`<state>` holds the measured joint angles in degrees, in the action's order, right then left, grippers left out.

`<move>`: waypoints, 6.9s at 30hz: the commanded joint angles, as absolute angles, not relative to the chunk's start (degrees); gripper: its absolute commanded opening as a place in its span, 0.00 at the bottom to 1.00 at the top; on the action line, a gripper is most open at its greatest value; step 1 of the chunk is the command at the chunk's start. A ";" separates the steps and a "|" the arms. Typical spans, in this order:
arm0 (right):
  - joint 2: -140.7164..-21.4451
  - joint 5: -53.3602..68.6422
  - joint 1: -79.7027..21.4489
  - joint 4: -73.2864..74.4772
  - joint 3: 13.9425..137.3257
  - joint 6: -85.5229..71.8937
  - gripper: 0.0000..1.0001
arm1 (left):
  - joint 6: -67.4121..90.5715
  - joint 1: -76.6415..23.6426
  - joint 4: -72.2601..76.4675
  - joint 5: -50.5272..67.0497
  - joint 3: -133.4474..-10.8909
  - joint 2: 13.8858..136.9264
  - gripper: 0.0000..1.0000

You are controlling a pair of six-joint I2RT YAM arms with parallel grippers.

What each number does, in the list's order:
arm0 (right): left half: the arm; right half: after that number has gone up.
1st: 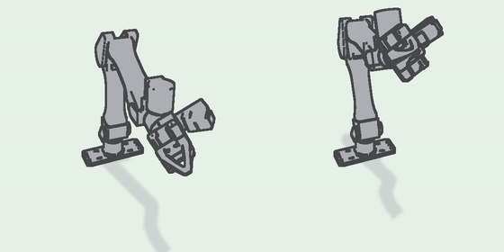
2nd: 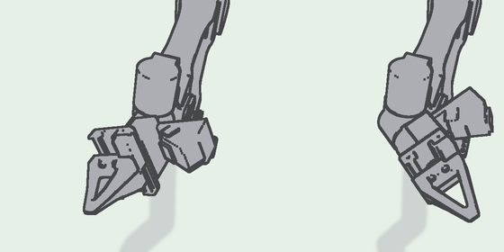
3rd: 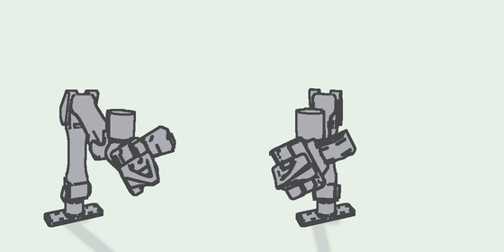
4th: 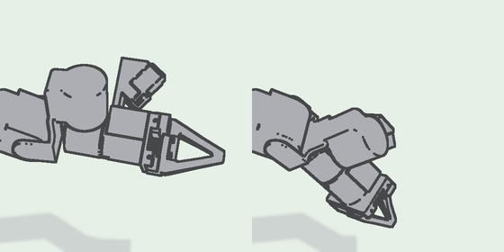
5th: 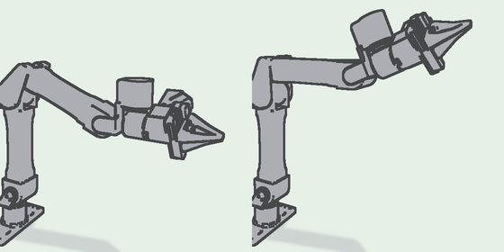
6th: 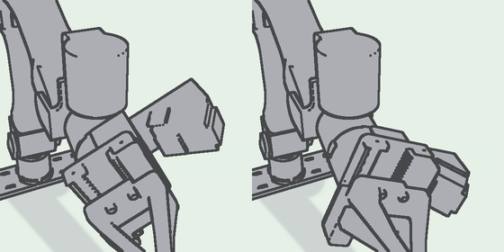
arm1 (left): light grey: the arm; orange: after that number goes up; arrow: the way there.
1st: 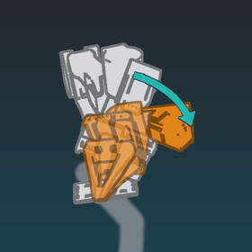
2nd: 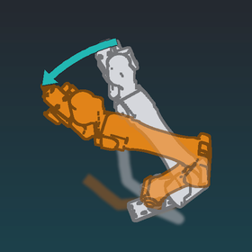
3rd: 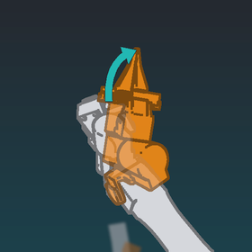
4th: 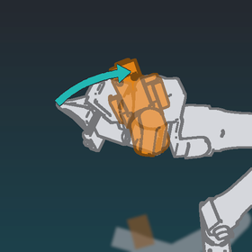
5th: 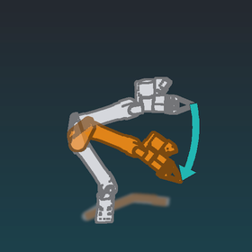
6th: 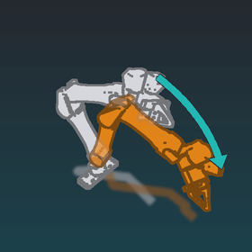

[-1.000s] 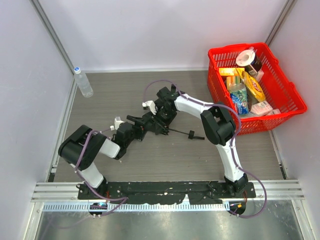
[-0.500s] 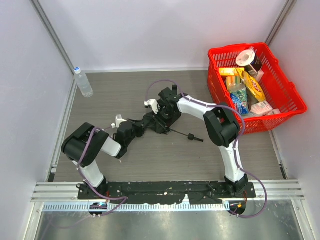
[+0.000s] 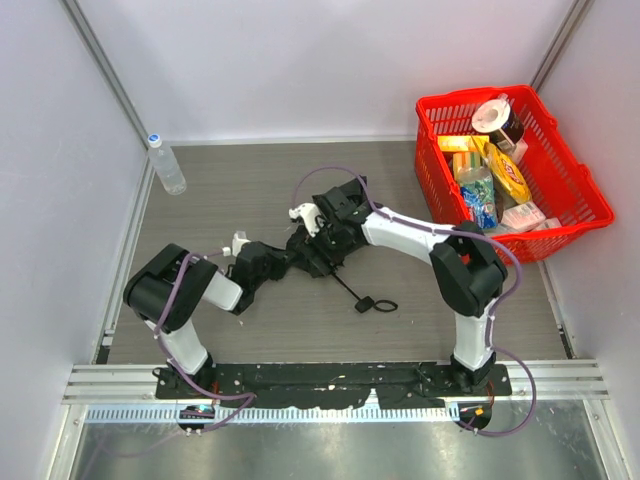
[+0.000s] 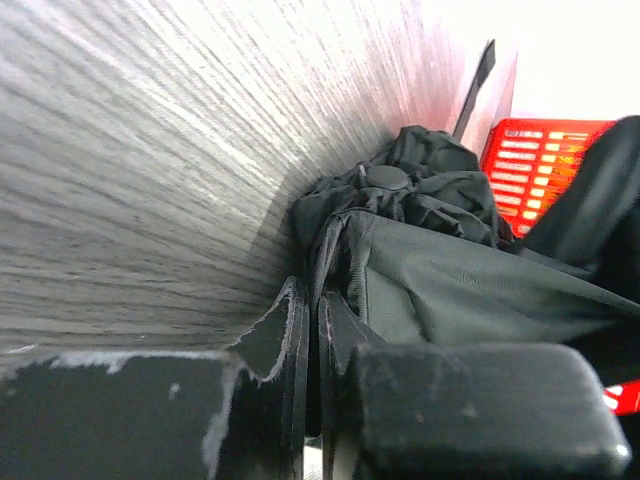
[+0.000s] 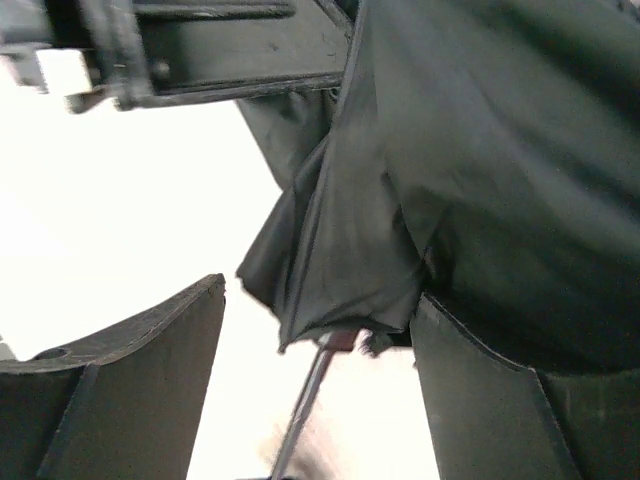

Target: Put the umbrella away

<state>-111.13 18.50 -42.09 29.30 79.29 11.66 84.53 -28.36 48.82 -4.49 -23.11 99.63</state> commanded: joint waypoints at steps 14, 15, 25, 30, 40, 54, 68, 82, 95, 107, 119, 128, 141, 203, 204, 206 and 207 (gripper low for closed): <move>-91.93 -4.12 -52.99 15.24 69.89 13.00 0.86 | 82.79 -28.04 39.38 -2.90 -22.76 96.59 0.00; -92.89 -7.00 -53.43 13.29 68.92 12.92 0.86 | 82.97 -28.12 39.29 -2.90 -22.76 96.59 0.00; -91.43 -22.52 -61.26 14.50 68.13 7.31 0.78 | 83.85 -28.04 39.20 -2.29 -23.03 96.15 0.00; -82.89 -15.91 -60.82 17.48 64.51 -2.96 0.91 | 84.55 -28.12 39.11 -0.79 -23.20 95.63 0.00; -90.16 -15.20 -56.16 10.64 68.81 -15.91 0.95 | 84.20 -28.48 37.36 -1.41 -22.76 92.99 0.00; -96.67 5.60 -37.64 -5.61 60.22 -18.46 0.01 | 82.62 -28.92 34.55 -1.49 -22.94 88.95 0.08; -110.38 17.66 -25.14 -6.34 60.11 -19.78 0.01 | 81.56 -28.56 39.20 2.99 -24.26 89.47 0.72; -117.68 21.00 -21.36 -2.82 66.35 -18.02 0.01 | 87.45 -29.00 33.67 4.58 -35.15 98.96 1.00; -119.88 21.09 -21.27 -0.44 69.08 -15.21 0.01 | 87.28 -30.41 -10.43 -9.31 -58.78 104.41 1.00; -118.13 22.50 -21.36 2.20 70.49 -11.43 0.01 | 79.72 -32.17 -29.68 -11.51 -75.75 118.02 0.53; -103.39 10.91 -22.24 20.46 67.33 -12.65 0.44 | 75.15 -32.34 -31.03 -8.97 -76.29 121.38 0.00; -76.58 -5.65 -38.91 25.41 55.11 -10.74 0.60 | 77.87 -32.26 -36.64 -5.90 -77.86 119.62 0.00; -89.11 -6.32 -49.66 -10.36 54.84 10.54 0.84 | 82.00 -31.90 -40.25 -2.11 -73.65 114.61 0.00; -120.23 52.46 -35.60 -22.76 58.00 -24.59 0.01 | 71.71 -27.25 8.17 -2.99 -39.20 93.25 0.98; -121.63 53.08 -35.42 -23.98 58.18 -25.91 0.01 | 72.41 -27.25 8.26 -2.99 -38.85 93.69 0.94; -122.69 55.45 -35.42 -30.92 57.40 -31.54 0.01 | 73.73 -27.33 8.96 -2.99 -38.15 94.83 0.77; -123.04 56.68 -35.33 -34.68 57.31 -34.68 0.01 | 73.91 -27.16 9.23 -3.08 -37.80 95.44 0.64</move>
<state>-118.69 48.21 -34.15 -31.29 58.67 -21.91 72.60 -27.09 8.80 -1.78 -40.56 91.53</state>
